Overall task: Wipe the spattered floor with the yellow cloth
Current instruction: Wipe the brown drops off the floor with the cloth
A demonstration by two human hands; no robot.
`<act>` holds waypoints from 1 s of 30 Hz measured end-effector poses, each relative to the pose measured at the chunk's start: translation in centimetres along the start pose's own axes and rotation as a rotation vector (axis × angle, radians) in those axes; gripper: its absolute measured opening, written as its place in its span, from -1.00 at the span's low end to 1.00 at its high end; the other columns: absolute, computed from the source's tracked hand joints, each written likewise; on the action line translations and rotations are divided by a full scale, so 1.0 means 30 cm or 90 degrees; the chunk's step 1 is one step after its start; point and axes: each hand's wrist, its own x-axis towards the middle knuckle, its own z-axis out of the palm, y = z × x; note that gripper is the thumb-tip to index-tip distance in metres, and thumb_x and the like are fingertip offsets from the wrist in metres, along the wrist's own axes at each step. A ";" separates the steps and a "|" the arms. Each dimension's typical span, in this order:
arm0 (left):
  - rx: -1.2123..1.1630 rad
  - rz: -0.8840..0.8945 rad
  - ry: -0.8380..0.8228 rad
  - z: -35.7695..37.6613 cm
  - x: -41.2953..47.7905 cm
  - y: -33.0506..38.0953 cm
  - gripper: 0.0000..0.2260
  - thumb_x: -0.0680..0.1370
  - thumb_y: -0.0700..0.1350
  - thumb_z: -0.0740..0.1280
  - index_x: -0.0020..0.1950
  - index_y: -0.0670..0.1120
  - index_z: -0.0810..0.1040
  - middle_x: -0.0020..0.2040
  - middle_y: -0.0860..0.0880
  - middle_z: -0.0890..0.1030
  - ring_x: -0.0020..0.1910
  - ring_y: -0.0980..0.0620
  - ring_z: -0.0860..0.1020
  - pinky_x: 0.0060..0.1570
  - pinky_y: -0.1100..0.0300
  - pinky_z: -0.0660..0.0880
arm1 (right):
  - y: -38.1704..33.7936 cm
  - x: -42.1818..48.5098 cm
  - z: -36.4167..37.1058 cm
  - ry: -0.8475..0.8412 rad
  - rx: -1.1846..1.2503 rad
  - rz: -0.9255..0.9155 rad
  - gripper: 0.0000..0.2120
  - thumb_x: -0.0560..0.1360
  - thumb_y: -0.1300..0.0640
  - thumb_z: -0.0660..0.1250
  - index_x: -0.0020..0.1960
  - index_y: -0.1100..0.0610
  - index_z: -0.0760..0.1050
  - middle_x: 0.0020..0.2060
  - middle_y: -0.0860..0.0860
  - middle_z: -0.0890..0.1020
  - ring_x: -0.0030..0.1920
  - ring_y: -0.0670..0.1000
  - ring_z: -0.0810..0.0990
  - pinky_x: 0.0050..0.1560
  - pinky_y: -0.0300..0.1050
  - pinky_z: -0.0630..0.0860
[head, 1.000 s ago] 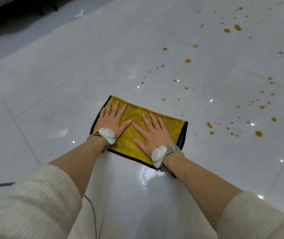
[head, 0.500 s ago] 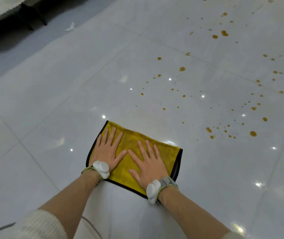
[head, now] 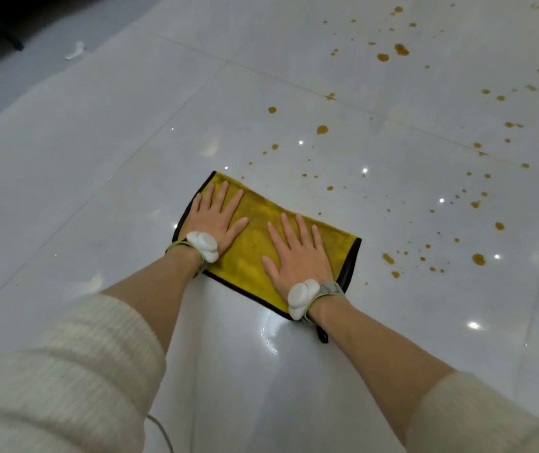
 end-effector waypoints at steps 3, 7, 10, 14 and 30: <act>0.005 0.013 0.019 0.007 0.133 -0.029 -0.35 0.55 0.36 -0.23 0.59 0.12 -0.09 0.61 -0.06 -0.05 0.58 -0.12 -0.10 0.52 -0.07 -0.11 | 0.027 0.103 0.008 0.020 -0.012 0.012 -0.35 0.55 -0.29 -0.12 0.56 -0.03 -0.01 0.57 0.04 0.03 0.56 0.14 -0.07 0.52 0.17 -0.12; 0.014 0.018 0.023 0.010 0.150 -0.033 -0.35 0.55 0.37 -0.19 0.59 0.12 -0.10 0.61 -0.05 -0.06 0.58 -0.12 -0.11 0.53 -0.08 -0.11 | 0.032 0.130 -0.001 0.015 -0.026 0.021 -0.35 0.56 -0.29 -0.13 0.57 -0.04 -0.02 0.57 0.06 0.01 0.56 0.15 -0.08 0.52 0.18 -0.13; 0.002 0.003 0.026 0.003 0.083 -0.014 -0.32 0.53 0.41 -0.23 0.59 0.12 -0.11 0.61 -0.05 -0.07 0.58 -0.12 -0.11 0.53 -0.08 -0.11 | 0.022 0.083 -0.021 0.005 -0.018 0.030 -0.36 0.57 -0.29 -0.13 0.57 -0.02 -0.05 0.57 0.07 -0.02 0.56 0.15 -0.11 0.52 0.18 -0.16; -0.003 -0.014 0.014 0.031 -0.155 0.029 -0.24 0.46 0.43 -0.33 0.59 0.11 -0.09 0.61 -0.07 -0.05 0.58 -0.15 -0.09 0.52 -0.10 -0.09 | -0.024 -0.100 -0.008 -0.031 -0.018 0.000 -0.36 0.57 -0.27 -0.11 0.57 -0.01 -0.02 0.56 0.07 0.02 0.56 0.15 -0.07 0.52 0.16 -0.12; 0.024 0.110 -0.056 0.054 -0.174 0.556 -0.19 0.46 0.44 -0.35 0.59 0.01 -0.14 0.59 -0.20 -0.09 0.55 -0.27 -0.16 0.50 -0.18 -0.15 | 0.434 -0.477 -0.062 -0.050 -0.024 0.040 -0.34 0.57 -0.28 -0.07 0.57 0.01 0.04 0.55 0.00 0.10 0.56 0.07 0.01 0.53 0.08 0.00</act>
